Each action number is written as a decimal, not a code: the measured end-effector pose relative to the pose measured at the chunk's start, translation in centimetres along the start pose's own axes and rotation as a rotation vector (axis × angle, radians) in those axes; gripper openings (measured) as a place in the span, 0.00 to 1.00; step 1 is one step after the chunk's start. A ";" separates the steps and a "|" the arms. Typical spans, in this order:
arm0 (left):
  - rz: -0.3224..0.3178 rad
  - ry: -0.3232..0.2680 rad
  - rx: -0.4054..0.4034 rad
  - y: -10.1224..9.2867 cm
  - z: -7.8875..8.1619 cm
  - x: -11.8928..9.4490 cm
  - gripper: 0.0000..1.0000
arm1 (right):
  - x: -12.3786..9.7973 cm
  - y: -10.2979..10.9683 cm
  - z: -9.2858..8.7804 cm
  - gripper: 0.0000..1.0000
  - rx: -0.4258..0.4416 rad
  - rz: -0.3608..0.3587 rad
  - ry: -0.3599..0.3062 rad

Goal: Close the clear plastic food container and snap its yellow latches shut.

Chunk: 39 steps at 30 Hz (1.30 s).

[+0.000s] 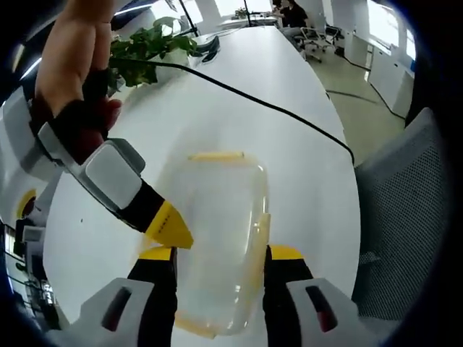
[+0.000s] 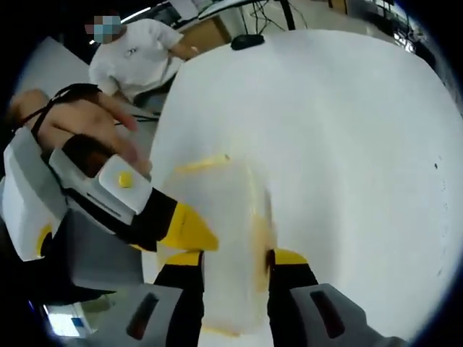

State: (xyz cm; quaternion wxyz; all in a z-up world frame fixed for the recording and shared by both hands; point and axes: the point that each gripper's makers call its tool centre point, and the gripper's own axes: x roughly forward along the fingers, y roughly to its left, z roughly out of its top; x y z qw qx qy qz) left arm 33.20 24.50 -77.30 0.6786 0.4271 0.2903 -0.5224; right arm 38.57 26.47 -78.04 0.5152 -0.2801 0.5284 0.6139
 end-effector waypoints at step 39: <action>-0.004 -0.010 0.015 0.2 -0.3 -0.4 0.48 | -0.3 0.5 0.2 0.34 0.004 -0.064 0.007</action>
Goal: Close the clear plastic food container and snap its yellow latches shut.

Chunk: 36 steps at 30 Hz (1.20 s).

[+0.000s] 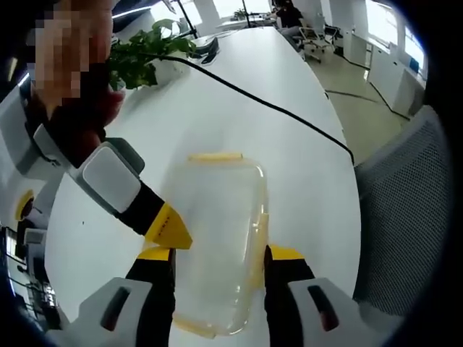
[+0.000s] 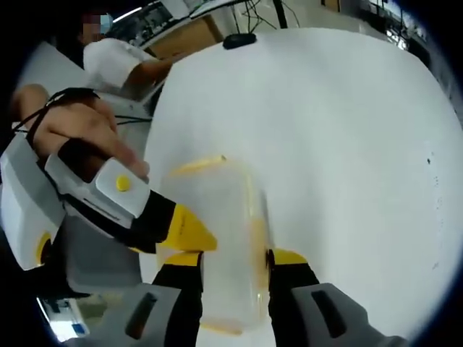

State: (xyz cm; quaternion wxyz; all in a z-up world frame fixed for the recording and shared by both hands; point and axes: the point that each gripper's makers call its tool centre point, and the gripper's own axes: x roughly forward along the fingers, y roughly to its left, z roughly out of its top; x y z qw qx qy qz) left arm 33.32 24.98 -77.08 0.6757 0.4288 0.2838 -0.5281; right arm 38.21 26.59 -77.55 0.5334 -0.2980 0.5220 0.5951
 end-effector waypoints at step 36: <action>-0.209 -0.044 -0.062 0.9 -2.7 -2.0 0.90 | -1.2 3.1 -2.7 0.74 -0.154 -0.225 -0.072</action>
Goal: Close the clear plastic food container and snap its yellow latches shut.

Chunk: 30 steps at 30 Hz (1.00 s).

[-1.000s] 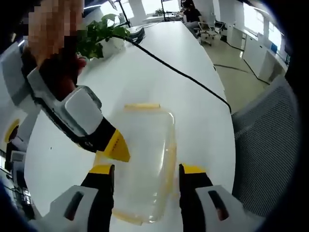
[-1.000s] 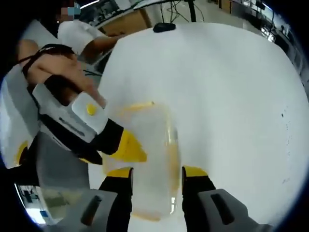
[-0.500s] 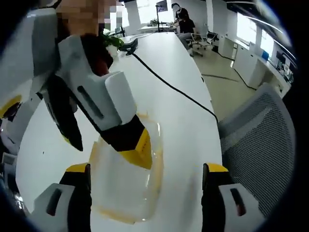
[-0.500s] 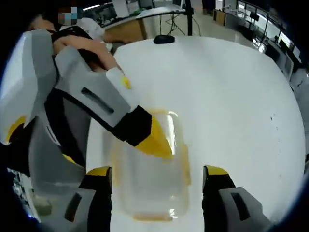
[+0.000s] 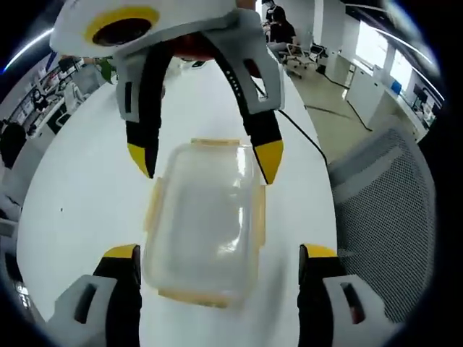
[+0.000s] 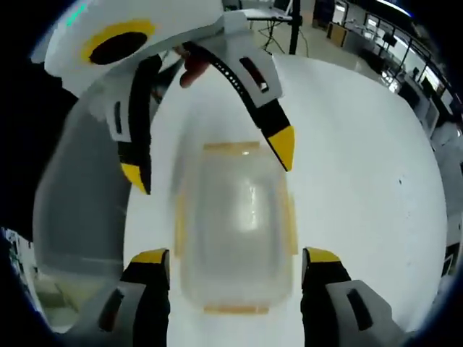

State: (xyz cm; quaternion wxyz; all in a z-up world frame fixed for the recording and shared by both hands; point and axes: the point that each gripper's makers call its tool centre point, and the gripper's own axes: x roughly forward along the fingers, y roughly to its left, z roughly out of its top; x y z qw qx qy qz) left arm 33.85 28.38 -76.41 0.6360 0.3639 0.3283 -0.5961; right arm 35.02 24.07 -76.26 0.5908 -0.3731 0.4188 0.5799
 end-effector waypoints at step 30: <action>-0.064 0.119 0.087 1.2 -2.2 2.2 0.84 | 1.8 0.1 -2.3 0.78 -0.003 -0.049 0.038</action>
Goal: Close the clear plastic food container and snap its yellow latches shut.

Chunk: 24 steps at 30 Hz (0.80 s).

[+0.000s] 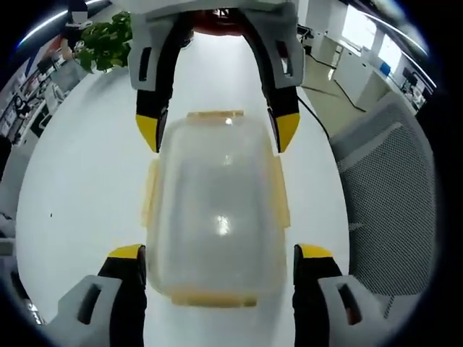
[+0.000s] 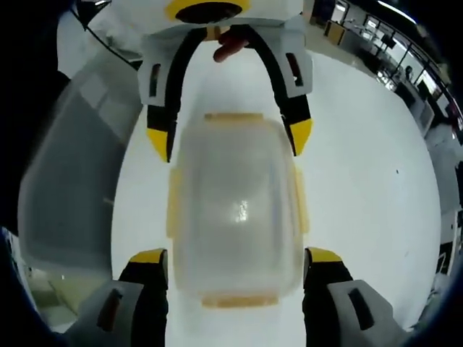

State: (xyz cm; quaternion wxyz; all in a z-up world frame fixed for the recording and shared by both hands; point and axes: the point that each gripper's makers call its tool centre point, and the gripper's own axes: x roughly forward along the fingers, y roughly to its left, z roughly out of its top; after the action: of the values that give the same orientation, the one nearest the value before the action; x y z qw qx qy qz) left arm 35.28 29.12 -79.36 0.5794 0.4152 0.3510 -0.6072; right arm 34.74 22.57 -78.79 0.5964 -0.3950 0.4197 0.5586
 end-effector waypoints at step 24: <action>-0.002 0.088 -0.002 0.5 -0.2 2.0 0.91 | 0.8 -0.4 -0.1 0.78 0.005 -0.001 -0.031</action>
State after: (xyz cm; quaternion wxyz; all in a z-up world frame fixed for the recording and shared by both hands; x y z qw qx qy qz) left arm 35.80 28.46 -81.23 0.5633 0.4405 0.3772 -0.5886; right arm 35.18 22.71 -79.58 0.6039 -0.3850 0.4115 0.5636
